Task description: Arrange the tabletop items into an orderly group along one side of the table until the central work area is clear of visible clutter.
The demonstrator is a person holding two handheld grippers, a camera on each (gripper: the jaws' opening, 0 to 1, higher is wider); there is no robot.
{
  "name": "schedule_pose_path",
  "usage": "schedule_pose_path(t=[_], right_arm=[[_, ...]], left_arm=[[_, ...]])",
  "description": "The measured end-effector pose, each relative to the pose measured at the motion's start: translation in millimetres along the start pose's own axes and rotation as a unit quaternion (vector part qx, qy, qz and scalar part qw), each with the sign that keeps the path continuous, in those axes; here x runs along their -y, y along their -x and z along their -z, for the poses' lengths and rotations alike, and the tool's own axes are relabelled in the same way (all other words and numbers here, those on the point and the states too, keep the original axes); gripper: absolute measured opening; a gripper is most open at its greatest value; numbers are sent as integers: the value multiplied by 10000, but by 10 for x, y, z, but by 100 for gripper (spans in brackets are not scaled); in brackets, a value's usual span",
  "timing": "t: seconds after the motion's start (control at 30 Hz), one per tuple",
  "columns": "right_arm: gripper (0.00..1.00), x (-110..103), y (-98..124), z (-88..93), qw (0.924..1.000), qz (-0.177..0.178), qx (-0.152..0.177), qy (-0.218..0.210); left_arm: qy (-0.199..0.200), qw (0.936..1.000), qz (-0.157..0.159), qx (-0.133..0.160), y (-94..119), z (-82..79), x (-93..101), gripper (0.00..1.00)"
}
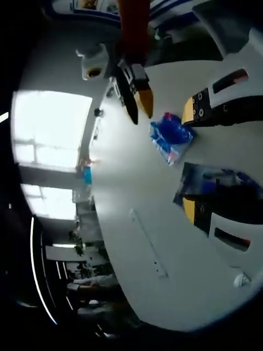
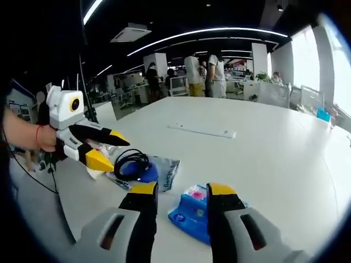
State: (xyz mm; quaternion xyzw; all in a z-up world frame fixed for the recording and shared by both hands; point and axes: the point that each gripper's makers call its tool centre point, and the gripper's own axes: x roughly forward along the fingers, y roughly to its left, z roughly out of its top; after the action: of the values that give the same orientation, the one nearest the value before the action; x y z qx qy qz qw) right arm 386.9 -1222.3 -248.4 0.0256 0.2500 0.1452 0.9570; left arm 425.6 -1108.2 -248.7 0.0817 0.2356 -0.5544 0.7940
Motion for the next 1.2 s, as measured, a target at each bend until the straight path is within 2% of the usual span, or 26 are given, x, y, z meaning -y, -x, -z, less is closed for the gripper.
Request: schedule_pose_path(t=[0.67,1.2], right_arm=[[37,-450,-214,-272,9992,-308,67,225],[37,-786,-463,-375,9978,-561,9,342]], left_arm=[[45,9994,-318,137,450,26,-301,46],[55,9985,-545,96,679,89,-596,45]])
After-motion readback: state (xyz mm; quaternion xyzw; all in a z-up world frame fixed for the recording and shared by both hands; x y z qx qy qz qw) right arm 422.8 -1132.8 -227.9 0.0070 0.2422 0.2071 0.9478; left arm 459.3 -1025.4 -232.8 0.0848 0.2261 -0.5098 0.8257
